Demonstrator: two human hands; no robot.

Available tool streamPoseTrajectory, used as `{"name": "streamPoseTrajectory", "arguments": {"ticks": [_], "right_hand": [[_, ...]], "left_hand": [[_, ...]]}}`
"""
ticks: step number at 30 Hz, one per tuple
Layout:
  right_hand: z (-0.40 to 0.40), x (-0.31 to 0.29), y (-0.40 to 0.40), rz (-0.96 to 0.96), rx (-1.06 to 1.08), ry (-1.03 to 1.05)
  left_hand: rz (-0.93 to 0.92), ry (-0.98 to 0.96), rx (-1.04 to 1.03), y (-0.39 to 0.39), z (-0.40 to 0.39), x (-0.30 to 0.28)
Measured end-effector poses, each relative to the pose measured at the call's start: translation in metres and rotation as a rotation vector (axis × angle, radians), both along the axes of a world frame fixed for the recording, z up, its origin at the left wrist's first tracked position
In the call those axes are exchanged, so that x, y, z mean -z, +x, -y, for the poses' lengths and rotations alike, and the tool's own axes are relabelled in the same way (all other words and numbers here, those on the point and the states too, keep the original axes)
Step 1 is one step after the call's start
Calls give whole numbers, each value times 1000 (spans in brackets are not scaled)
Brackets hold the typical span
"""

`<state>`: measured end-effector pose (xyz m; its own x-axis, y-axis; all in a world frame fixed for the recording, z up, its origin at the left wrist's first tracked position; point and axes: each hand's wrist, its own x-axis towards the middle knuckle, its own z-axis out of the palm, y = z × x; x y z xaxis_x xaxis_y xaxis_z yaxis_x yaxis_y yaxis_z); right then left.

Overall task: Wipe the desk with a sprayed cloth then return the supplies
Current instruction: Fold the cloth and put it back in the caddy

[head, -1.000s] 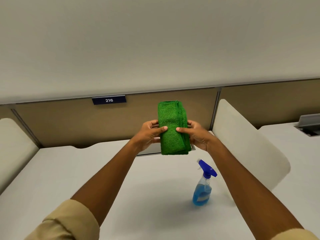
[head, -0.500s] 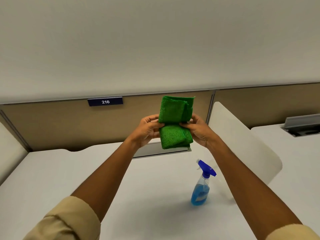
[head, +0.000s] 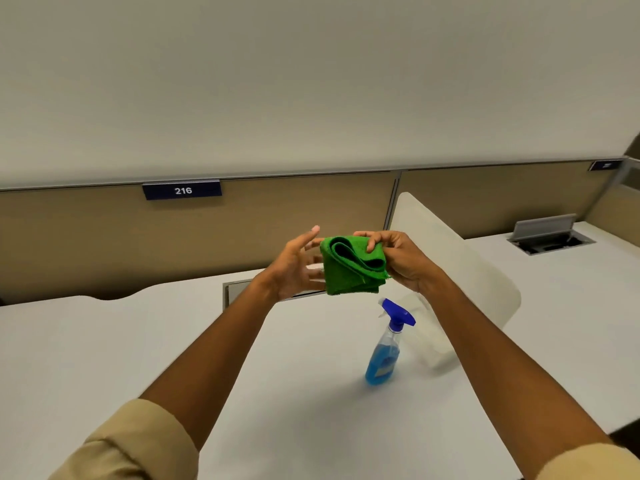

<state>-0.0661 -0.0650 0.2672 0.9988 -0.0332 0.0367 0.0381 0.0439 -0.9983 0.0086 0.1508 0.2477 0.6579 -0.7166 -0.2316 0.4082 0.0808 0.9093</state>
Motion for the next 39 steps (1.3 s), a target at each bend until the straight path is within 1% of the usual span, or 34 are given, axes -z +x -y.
{"name": "streamPoseTrajectory", "arguments": {"ticks": [3, 6, 9, 11, 12, 13, 15, 18, 20, 22, 24, 29, 32, 35, 39], "right_hand": [[14, 1, -7, -5, 53, -82], [32, -2, -14, -28, 88, -118], [57, -3, -21, -90, 99, -21], [78, -2, -25, -144, 110, 84], [83, -2, -25, -170, 111, 101], [94, 0, -26, -194, 112, 79], [122, 5, -24, -221, 97, -47], [167, 12, -20, -284, 48, -241], [193, 17, -16, -331, -5, -351], [222, 26, -9, -368, -51, -402], [249, 36, -2, -395, -63, -420], [289, 81, 16, -492, -35, -404], [297, 116, 24, -562, -19, -396], [303, 148, 28, -623, -2, -365], [310, 183, 33, -680, 14, -321]], "left_hand": [[17, 131, 106, -6, 17, 6], [15, 116, 62, -9, 38, 6], [-3, 50, -28, -9, 61, 5], [11, 54, -95, -11, 82, 4], [24, 60, -121, -11, 87, 4], [32, 61, -141, -11, 98, 4], [57, 64, -171, -13, 125, 4], [200, 147, -169, -14, 173, 7], [304, 236, -117, -14, 204, 10], [358, 308, -69, -11, 238, 14], [373, 360, -75, -6, 270, 20], [370, 545, -207, 3, 330, 59], [324, 633, -276, 1, 350, 91], [263, 676, -331, -5, 359, 126], [131, 689, -418, -10, 365, 162]]}}
